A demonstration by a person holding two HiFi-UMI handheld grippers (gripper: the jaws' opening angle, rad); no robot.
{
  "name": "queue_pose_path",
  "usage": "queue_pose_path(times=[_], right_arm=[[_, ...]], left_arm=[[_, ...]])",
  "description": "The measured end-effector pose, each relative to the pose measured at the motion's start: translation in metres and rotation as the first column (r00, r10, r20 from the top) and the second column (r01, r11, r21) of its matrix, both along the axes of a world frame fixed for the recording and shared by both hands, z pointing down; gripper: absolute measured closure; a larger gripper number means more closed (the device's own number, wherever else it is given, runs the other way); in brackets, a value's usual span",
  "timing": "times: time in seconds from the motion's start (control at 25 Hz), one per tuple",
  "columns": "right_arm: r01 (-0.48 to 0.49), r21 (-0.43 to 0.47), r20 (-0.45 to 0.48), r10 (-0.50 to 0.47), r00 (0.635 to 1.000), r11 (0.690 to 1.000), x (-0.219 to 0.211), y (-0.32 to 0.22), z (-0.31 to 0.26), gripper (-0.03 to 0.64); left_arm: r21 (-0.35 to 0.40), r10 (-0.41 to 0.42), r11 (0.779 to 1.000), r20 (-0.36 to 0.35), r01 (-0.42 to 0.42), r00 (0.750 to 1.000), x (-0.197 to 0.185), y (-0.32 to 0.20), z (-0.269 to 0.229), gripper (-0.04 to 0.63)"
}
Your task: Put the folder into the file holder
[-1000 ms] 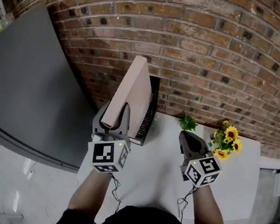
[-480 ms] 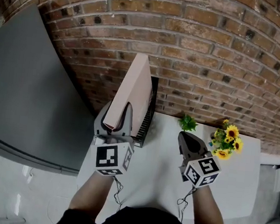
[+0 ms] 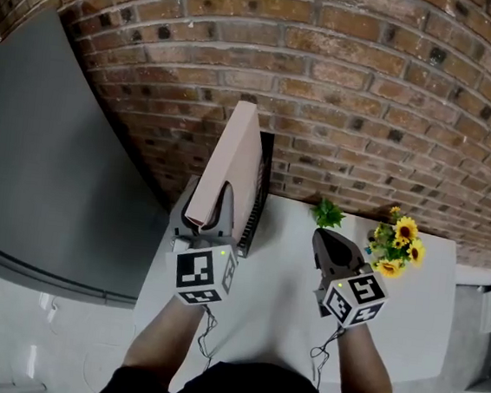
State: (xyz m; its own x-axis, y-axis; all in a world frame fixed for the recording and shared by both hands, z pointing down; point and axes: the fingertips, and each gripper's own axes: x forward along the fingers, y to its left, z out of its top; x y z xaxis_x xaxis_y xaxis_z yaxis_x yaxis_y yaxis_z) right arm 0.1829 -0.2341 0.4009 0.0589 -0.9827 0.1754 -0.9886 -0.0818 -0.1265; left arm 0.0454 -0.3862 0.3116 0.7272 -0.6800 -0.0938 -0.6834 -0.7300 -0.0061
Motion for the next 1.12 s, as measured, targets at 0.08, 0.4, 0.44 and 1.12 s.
queue_pose_path(times=[0.08,0.4,0.44,1.12], right_arm=[[-0.002,-0.003,0.001,0.002,1.0,1.0,0.0,0.0,0.0,0.614],[-0.017,-0.005,0.018,0.017,1.0,1.0,0.002,0.004,0.006,0.614],[-0.02,-0.006,0.022,0.02,1.0,1.0,0.003,0.005,0.007,0.614],[-0.082,-0.041,0.057,0.085,0.995,0.996,0.014,0.024,0.025,0.614]], left_arm=[[-0.007,-0.001,1.0,0.006,0.001,1.0,0.003,-0.002,0.005,0.42],[-0.043,-0.008,0.999,0.042,0.009,0.999,0.016,-0.012,0.033,0.419],[-0.047,-0.009,0.999,0.049,0.012,0.999,0.019,-0.013,0.038,0.417],[-0.103,-0.019,0.994,0.138,0.033,0.99,0.044,-0.031,0.103,0.414]])
